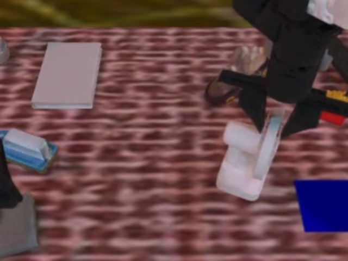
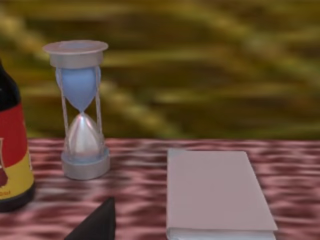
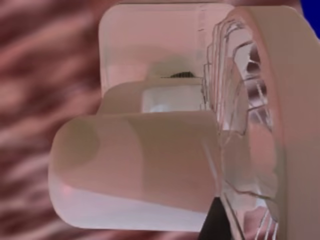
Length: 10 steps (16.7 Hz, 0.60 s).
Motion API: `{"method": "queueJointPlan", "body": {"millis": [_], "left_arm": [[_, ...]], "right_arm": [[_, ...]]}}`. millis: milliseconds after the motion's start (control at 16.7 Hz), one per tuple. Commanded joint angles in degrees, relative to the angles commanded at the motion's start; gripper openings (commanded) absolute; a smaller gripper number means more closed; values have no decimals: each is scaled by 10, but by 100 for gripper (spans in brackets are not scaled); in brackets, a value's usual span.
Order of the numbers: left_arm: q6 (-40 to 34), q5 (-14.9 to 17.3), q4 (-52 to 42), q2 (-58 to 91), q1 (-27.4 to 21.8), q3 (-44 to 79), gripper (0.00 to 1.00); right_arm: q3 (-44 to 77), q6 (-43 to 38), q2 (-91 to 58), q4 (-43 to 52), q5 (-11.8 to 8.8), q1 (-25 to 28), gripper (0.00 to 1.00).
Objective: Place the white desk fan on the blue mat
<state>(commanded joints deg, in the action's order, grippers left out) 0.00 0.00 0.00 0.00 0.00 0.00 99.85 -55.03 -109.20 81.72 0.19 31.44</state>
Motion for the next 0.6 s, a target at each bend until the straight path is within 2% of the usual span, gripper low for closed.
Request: {"method": "queueJointPlan", "body": {"millis": [360,600], "left_arm": [[0,0,0,0,0,0,100],[0,0,0,0,0,0,100]], "right_arm": [[-141,-313,127,-9,1,-93,0],[-224,-455,204,-20,1,-145,0]]}}
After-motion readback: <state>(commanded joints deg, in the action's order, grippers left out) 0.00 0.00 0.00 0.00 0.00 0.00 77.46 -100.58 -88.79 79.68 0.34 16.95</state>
